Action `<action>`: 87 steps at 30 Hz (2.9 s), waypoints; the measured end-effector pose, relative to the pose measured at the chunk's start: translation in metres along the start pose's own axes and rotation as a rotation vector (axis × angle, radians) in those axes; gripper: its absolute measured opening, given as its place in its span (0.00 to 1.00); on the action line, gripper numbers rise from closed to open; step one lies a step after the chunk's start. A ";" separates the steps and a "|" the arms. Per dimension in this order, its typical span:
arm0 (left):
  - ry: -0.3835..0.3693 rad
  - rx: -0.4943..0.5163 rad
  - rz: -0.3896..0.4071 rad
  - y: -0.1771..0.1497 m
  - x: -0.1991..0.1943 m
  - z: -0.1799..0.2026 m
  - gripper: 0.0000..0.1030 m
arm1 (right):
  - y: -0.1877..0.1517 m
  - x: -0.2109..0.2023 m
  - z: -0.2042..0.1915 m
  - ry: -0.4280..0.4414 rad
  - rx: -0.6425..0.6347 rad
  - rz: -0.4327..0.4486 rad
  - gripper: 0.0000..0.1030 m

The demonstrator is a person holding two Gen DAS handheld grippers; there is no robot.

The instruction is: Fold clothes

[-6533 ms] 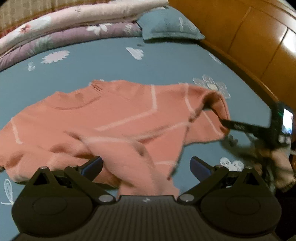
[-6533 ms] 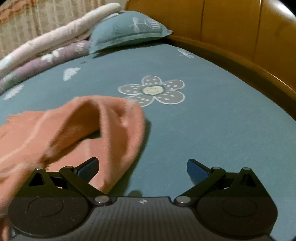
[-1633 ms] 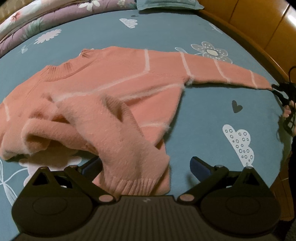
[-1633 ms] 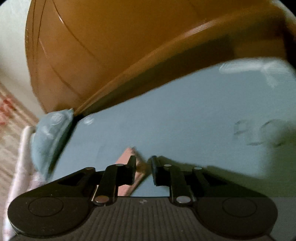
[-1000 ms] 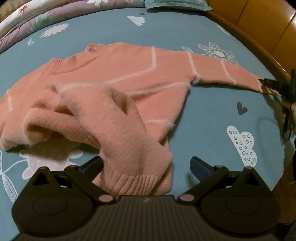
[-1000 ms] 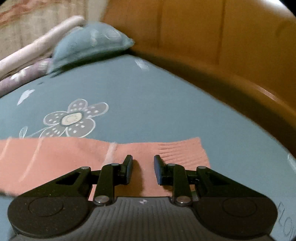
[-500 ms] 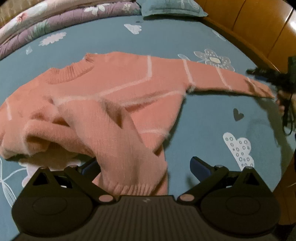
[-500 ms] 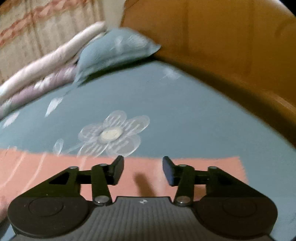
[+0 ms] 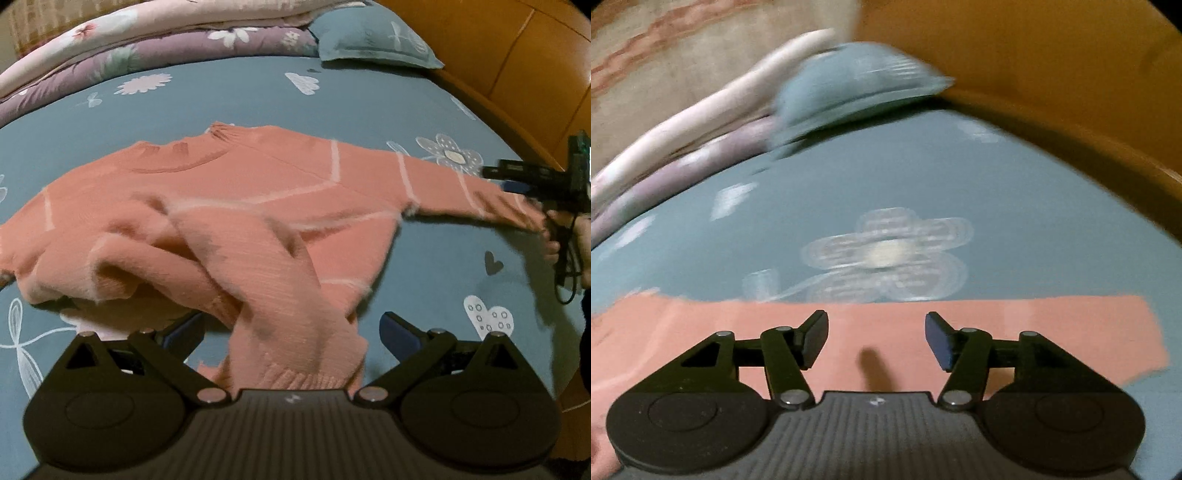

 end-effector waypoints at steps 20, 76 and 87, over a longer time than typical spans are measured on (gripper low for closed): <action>0.034 -0.200 0.035 -0.035 -0.023 -0.039 0.97 | -0.040 -0.006 -0.039 -0.033 -0.089 -0.152 0.77; -0.145 -0.461 0.238 -0.098 0.037 -0.359 0.99 | -0.229 -0.098 -0.158 -0.186 -0.167 -0.320 0.90; 0.084 -0.611 0.223 -0.175 -0.011 -0.428 0.99 | -0.223 -0.082 -0.168 -0.185 -0.206 -0.331 0.92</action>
Point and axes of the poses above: each gripper's, at about its wrist camera, not at the fingertips, and x roughly the way its jaws point, z to its right, y to its top, the point moved 2 cm from there along x, roughly the way its jaws point, and after that the axes turned 14 degrees about x, right-handed, at the moved point
